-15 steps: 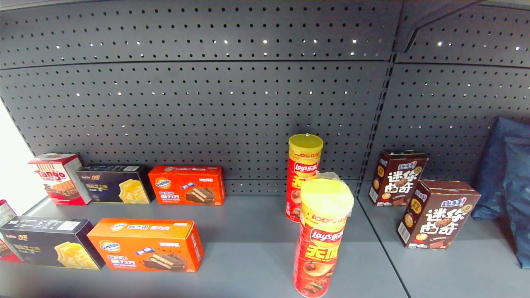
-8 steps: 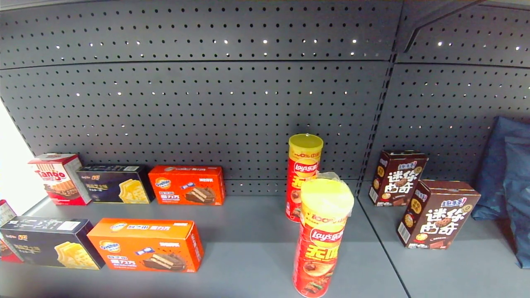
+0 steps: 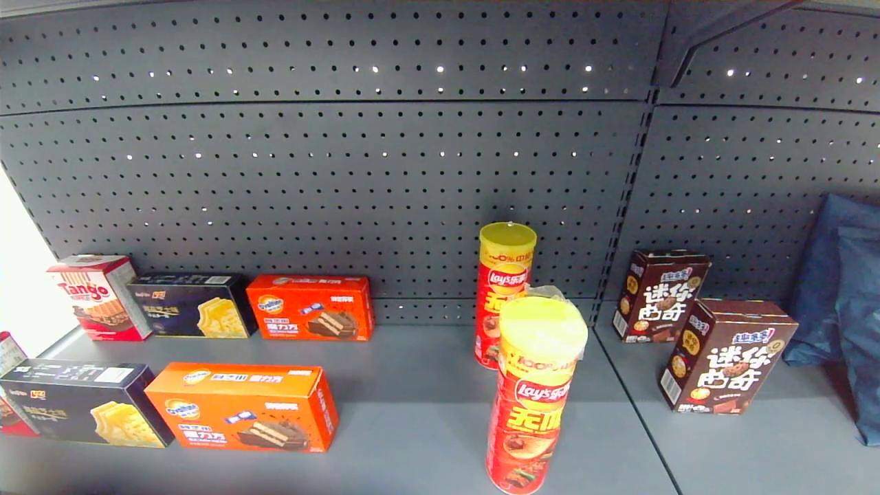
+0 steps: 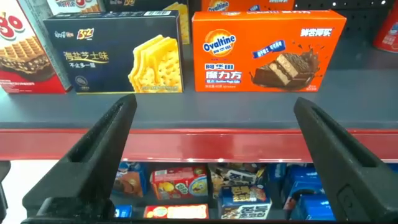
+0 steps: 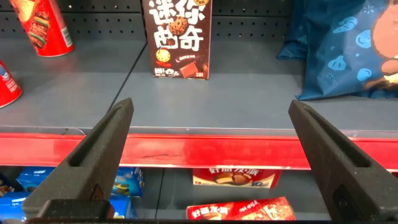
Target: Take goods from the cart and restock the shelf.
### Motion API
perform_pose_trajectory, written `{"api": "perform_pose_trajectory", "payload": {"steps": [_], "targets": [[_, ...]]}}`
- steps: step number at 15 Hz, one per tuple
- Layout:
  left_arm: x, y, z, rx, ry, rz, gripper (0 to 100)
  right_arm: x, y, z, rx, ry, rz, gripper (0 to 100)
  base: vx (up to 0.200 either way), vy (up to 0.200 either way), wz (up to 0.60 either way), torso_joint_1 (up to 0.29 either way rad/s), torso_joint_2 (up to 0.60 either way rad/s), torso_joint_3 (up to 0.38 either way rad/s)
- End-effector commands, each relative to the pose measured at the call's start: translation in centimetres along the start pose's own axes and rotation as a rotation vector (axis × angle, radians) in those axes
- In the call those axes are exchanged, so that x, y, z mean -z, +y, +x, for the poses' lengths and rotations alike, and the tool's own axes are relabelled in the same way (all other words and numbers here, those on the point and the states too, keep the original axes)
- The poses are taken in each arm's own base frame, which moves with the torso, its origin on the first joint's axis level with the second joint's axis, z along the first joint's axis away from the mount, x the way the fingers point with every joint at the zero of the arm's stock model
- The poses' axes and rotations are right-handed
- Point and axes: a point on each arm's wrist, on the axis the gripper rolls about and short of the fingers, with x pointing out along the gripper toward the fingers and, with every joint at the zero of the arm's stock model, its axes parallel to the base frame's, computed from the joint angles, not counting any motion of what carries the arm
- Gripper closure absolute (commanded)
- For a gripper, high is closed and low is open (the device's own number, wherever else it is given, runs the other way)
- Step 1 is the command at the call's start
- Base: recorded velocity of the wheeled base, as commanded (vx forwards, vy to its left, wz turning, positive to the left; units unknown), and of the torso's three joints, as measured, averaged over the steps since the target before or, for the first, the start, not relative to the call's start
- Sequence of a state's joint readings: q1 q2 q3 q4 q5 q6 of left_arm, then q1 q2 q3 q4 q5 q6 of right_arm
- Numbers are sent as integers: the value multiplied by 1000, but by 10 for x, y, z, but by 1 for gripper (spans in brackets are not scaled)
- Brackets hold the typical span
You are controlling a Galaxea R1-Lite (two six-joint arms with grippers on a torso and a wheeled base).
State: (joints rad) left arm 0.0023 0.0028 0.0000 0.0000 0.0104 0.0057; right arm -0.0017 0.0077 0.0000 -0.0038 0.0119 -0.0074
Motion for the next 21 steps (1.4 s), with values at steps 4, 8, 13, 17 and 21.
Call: {"api": "perform_pose_trajectory", "payload": {"steps": [4,8,13,17,21], "targets": [[0,0,0,2,-3,0,0,0,0,0,-2,1,0,0,-150,0,0,1,1,1],[0,0,0,5,-3,19,0,0,0,0,-2,1,0,0,0,0,0,0,0,0],[0,0,0,7,-1,49,0,0,0,0,-2,1,0,0,0,-40,0,5,0,0],[0,0,0,-6,-1,42,0,0,0,0,-2,1,0,0,0,0,0,0,0,0],[0,0,0,-4,-1,39,0,0,0,0,-2,1,0,0,0,-150,0,4,2,3]]}}
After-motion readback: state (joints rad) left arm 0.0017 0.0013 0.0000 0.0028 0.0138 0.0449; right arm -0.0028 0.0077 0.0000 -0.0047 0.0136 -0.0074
